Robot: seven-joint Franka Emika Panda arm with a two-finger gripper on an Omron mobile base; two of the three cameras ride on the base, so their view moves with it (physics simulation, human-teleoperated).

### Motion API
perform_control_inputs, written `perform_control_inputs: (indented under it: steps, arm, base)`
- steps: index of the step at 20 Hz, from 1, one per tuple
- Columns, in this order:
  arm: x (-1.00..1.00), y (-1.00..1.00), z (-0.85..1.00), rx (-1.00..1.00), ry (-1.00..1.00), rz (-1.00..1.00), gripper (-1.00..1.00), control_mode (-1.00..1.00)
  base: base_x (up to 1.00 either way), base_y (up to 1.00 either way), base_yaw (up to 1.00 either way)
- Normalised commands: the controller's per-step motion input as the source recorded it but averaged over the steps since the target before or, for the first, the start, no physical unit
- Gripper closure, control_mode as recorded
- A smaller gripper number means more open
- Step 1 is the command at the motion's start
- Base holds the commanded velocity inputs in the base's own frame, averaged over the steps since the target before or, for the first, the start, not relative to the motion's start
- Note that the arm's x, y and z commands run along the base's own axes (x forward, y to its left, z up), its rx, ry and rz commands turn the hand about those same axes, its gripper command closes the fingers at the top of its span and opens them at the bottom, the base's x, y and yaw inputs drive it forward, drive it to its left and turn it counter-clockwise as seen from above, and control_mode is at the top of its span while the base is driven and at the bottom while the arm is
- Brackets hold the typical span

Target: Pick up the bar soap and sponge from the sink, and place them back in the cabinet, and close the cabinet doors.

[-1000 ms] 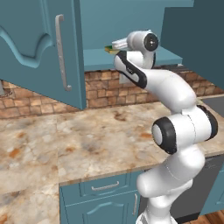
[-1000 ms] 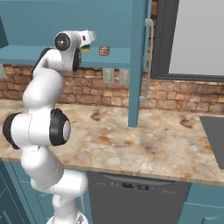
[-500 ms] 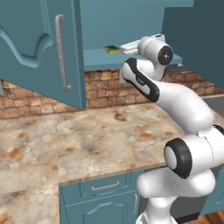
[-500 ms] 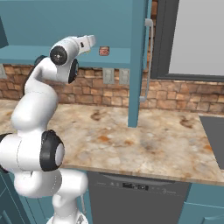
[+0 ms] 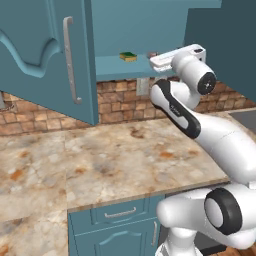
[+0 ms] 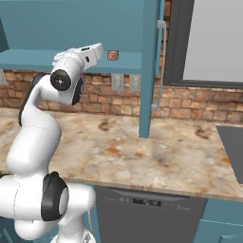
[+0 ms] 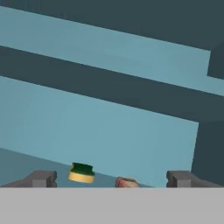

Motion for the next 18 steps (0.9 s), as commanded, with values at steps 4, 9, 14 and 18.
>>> perform_control_inputs:
  steps: [4, 9, 14, 18]
  arm:
    - [-0.63, -0.24, 0.00, 0.00, -0.10, 0.00, -1.00, -1.00]
    - [-0.59, -0.16, 0.04, 0.00, -0.07, 0.00, -1.00, -1.00]
    - [-0.50, -0.02, 0.13, 0.00, -0.01, 0.00, -1.00, -1.00]
    - [-0.52, 0.00, 0.25, 0.00, 0.03, 0.00, -1.00, -1.00]
  base:
    - [0.00, 0.00, 0.00]
    - [0.00, 0.00, 0.00]
    - [0.00, 0.00, 0.00]
    - [0.00, 0.00, 0.00]
